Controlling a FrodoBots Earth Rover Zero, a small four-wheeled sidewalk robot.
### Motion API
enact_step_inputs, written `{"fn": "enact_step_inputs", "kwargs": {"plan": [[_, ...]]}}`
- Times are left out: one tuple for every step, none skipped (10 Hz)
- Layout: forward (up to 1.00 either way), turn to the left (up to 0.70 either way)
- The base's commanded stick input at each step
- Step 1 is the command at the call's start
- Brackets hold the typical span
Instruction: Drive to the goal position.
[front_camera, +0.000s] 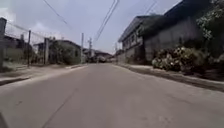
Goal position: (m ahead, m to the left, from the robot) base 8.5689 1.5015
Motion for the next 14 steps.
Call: {"fn": "enact_step_inputs", "kwargs": {"plan": [[1.0, 0.0], [1.0, 0.0], [1.0, 0.0], [1.0, 0.0], [1.0, 0.0], [1.0, 0.0], [1.0, 0.0], [1.0, 0.0], [1.0, 0.0], [1.0, 0.0], [1.0, 0.0], [1.0, 0.0], [1.0, 0.0], [1.0, 0.0]]}}
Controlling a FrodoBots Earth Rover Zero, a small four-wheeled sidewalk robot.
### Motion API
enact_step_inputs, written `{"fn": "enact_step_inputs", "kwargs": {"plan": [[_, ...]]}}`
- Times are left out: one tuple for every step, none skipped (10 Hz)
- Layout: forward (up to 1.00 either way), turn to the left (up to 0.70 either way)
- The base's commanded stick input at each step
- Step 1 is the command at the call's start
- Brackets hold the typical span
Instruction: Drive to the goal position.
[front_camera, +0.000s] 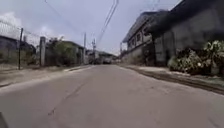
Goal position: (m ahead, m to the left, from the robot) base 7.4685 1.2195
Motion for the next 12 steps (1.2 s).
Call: {"fn": "enact_step_inputs", "kwargs": {"plan": [[1.0, 0.0], [1.0, 0.0], [1.0, 0.0], [1.0, 0.0], [1.0, 0.0], [1.0, 0.0], [1.0, 0.0], [1.0, 0.0], [1.0, 0.0], [1.0, 0.0], [1.0, 0.0], [1.0, 0.0]]}}
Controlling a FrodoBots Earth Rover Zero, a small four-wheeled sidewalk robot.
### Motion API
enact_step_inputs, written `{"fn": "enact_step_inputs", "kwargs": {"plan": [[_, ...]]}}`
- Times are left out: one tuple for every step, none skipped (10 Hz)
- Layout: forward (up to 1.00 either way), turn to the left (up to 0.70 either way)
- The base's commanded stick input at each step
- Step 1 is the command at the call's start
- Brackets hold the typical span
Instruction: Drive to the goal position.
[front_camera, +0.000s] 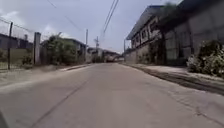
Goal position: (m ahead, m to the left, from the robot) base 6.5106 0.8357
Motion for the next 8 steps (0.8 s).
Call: {"fn": "enact_step_inputs", "kwargs": {"plan": [[1.0, 0.0], [1.0, 0.0], [1.0, 0.0], [1.0, 0.0], [1.0, 0.0], [1.0, 0.0], [1.0, 0.0], [1.0, 0.0]]}}
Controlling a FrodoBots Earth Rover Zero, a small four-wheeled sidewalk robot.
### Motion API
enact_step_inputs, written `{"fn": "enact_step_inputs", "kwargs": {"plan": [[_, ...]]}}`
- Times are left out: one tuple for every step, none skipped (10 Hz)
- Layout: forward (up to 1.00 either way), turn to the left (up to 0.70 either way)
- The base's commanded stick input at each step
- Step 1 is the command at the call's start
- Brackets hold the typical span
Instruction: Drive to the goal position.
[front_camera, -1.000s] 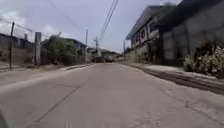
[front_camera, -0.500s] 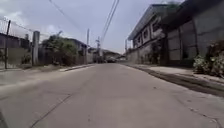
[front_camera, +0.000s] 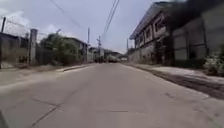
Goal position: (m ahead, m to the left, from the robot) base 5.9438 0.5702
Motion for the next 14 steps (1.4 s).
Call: {"fn": "enact_step_inputs", "kwargs": {"plan": [[1.0, 0.0], [1.0, 0.0], [1.0, 0.0], [1.0, 0.0], [1.0, 0.0], [1.0, 0.0], [1.0, 0.0], [1.0, 0.0], [1.0, 0.0], [1.0, 0.0], [1.0, 0.0], [1.0, 0.0], [1.0, 0.0], [1.0, 0.0]]}}
